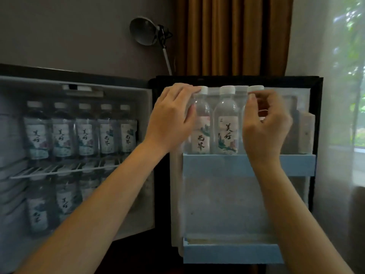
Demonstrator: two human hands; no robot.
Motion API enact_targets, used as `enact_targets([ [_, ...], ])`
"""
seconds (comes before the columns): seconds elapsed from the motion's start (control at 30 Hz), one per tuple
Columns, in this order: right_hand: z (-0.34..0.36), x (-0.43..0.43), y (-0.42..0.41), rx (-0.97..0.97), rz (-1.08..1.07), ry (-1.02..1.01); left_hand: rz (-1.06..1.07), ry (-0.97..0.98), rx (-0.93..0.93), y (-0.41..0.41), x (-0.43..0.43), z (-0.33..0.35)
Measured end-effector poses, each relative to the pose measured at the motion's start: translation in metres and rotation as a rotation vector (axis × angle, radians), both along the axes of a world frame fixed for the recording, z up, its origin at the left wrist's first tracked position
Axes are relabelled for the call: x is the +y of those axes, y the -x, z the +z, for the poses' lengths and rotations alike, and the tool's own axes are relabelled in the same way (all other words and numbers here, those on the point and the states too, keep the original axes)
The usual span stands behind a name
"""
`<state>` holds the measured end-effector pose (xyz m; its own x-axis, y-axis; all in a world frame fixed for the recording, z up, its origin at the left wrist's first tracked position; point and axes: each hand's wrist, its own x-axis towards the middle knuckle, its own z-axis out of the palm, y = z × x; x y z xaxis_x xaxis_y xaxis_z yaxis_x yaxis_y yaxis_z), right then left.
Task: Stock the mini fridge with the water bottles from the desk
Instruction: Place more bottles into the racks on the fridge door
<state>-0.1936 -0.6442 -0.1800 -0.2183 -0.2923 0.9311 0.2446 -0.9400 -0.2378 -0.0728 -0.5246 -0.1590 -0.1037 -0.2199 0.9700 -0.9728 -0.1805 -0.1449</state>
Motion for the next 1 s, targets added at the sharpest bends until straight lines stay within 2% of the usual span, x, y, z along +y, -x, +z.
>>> enact_targets([
  [0.13, -0.015, 0.061, -0.051, 0.199, 0.159, 0.126, 0.122, -0.015, 0.062, -0.035, 0.055, -0.027],
  [0.3, -0.054, 0.146, -0.128, 0.446, 0.390, 0.154, 0.305, -0.051, 0.230, -0.088, 0.160, -0.085],
  [0.47, -0.097, 0.251, -0.196, 0.668, 0.619, 0.229, 0.477, -0.008, 0.524, -0.122, 0.282, -0.151],
  [0.63, -0.151, 0.384, -0.251, 0.911, 0.842, 0.414, 0.795, 0.053, 0.766, -0.131, 0.420, -0.215],
  [0.83, -0.205, 0.521, -0.300, 1.188, 0.990, 0.507, 1.071, 0.236, 1.107, -0.141, 0.553, -0.258],
  [1.0, -0.236, 0.600, -0.348, 1.411, 0.961, 0.645, 1.106, 0.475, 1.406, -0.168, 0.628, -0.279],
])
